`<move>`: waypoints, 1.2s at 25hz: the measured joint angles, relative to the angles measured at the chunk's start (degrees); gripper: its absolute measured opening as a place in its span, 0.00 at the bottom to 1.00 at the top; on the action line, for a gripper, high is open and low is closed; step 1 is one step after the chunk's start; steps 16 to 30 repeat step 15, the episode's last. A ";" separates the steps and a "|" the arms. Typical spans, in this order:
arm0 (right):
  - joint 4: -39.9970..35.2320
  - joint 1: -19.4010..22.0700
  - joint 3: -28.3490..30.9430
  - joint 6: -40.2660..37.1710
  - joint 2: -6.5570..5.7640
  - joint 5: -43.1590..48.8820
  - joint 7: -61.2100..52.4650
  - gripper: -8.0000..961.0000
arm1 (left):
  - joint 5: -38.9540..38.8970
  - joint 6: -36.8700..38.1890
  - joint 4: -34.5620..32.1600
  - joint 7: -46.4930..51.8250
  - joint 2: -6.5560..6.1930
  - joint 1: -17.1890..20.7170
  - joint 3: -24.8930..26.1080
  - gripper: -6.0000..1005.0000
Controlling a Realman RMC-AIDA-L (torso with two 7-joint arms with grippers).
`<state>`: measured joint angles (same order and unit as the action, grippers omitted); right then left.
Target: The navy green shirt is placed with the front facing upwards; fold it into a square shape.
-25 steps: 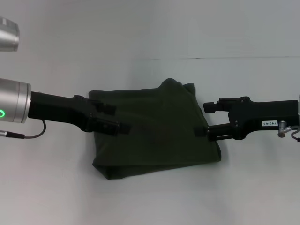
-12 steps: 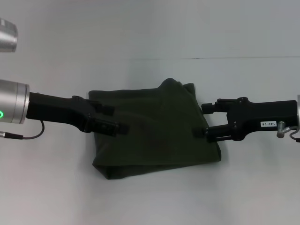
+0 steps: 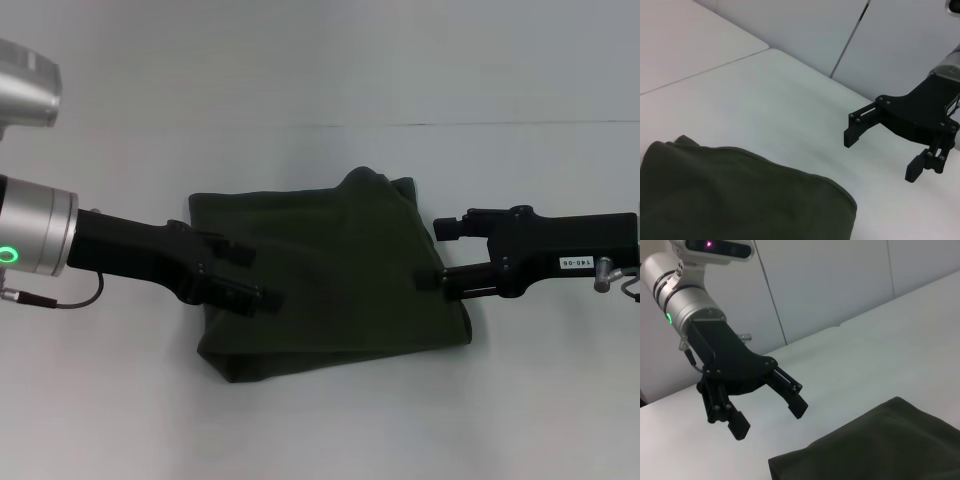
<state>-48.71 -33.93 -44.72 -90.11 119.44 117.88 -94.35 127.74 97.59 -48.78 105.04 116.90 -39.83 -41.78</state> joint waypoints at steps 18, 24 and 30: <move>0.14 0.00 0.16 -0.07 0.00 -0.02 -0.19 0.95 | -0.30 0.70 -0.53 0.29 0.02 0.35 0.12 0.95; 0.14 0.00 0.16 -0.07 0.00 -0.02 -0.19 0.95 | -0.30 0.70 -0.53 0.29 0.02 0.35 0.12 0.95; 0.14 0.00 0.16 -0.07 0.00 -0.02 -0.19 0.95 | -0.30 0.70 -0.53 0.29 0.02 0.35 0.12 0.95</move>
